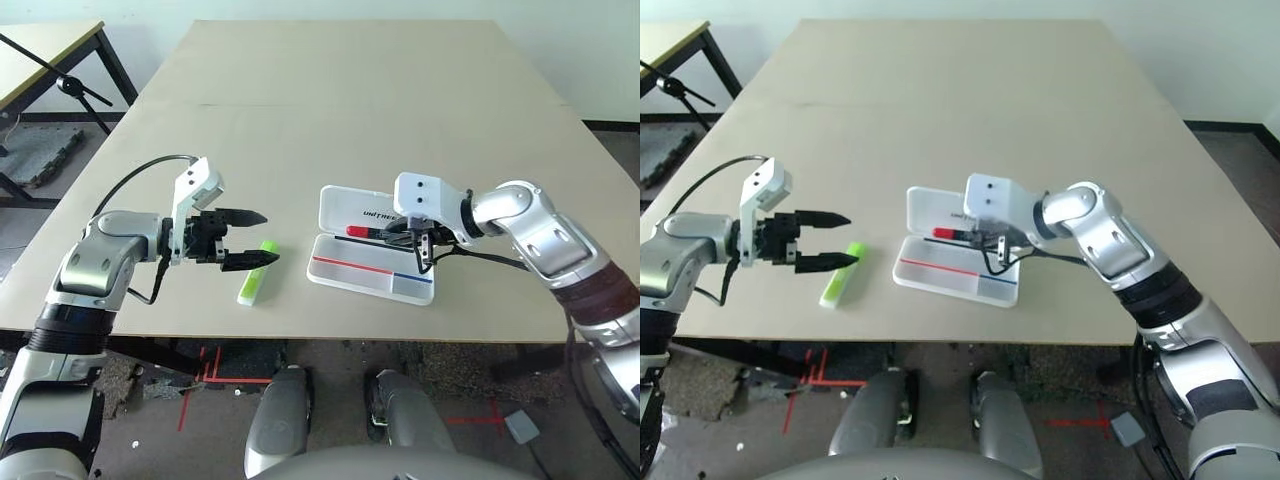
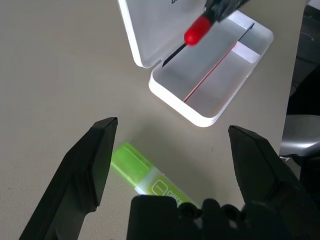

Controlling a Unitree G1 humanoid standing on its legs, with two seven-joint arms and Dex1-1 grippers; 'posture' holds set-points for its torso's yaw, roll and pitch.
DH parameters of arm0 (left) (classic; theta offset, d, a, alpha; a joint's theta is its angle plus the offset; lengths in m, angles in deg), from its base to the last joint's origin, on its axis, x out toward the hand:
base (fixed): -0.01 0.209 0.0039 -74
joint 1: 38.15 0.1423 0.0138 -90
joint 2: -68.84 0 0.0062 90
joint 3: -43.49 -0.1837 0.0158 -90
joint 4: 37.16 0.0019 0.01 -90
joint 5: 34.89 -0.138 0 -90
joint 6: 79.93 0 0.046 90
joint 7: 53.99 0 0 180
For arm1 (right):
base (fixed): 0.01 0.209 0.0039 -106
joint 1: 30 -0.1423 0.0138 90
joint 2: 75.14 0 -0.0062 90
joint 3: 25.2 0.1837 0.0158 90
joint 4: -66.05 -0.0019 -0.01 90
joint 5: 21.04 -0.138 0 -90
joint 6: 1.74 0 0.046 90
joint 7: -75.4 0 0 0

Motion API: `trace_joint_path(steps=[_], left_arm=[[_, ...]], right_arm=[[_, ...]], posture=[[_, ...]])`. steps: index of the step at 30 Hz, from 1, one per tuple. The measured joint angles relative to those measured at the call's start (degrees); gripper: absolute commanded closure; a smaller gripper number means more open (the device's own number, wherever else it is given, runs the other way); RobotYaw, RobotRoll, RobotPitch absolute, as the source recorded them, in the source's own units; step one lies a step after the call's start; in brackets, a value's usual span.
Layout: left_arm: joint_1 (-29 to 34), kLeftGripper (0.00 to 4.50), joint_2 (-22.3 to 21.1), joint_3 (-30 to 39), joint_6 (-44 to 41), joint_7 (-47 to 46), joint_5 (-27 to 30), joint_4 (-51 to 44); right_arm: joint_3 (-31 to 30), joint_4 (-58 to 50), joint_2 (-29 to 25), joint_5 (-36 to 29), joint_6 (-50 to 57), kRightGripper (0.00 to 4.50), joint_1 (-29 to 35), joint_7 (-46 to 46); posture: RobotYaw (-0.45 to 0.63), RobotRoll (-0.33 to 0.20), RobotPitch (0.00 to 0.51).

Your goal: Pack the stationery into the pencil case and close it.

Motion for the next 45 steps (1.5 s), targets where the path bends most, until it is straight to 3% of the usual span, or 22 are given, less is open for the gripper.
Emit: trace_joint_path(steps=[8,9,18,24,30,34,39,45], left_arm=[[0.1,0.00,0.0,0.8,-0.3,-0.3,0.0,-0.1],[0.1,0.00,0.0,0.8,-0.3,-0.4,0.0,-0.1],[0.1,0.00,0.0,0.8,-0.5,-0.6,0.0,-0.1],[0.0,0.00,0.0,0.8,-1.3,-0.6,0.1,-0.1],[0.0,0.00,0.0,0.9,-7.9,-4.0,0.8,-1.0],[0.2,0.00,0.3,1.0,-13.4,-8.5,1.2,-3.9],[2.2,0.00,0.7,2.1,-21.2,-15.7,2.0,-9.4],[4.5,0.00,3.0,3.9,-30.4,-24.0,3.5,-17.6]], right_arm=[[0.0,1.7,2.8,1.2,0.0,4.02,0.0,-0.2],[0.0,1.7,3.2,1.3,0.0,3.28,0.0,-0.3],[0.4,0.5,3.3,0.2,0.9,0.02,0.2,0.9],[4.3,-3.0,-0.5,-3.9,1.8,0.02,1.7,3.8],[16.4,-6.9,-5.2,-18.6,2.2,0.02,8.9,12.1],[23.6,-6.8,-8.6,-24.5,-0.7,0.02,13.4,16.3],[28.9,-2.7,-13.8,-26.3,-4.2,0.02,17.5,18.9],[32.2,5.1,-16.1,-25.7,-10.0,0.02,17.7,19.0]], posture=[[0.28,0.000,0.092],[0.28,0.000,0.092],[0.28,0.000,0.092],[0.27,0.000,0.093],[0.26,0.000,0.098],[0.25,0.000,0.099],[0.25,0.000,0.100],[0.25,0.000,0.100]])
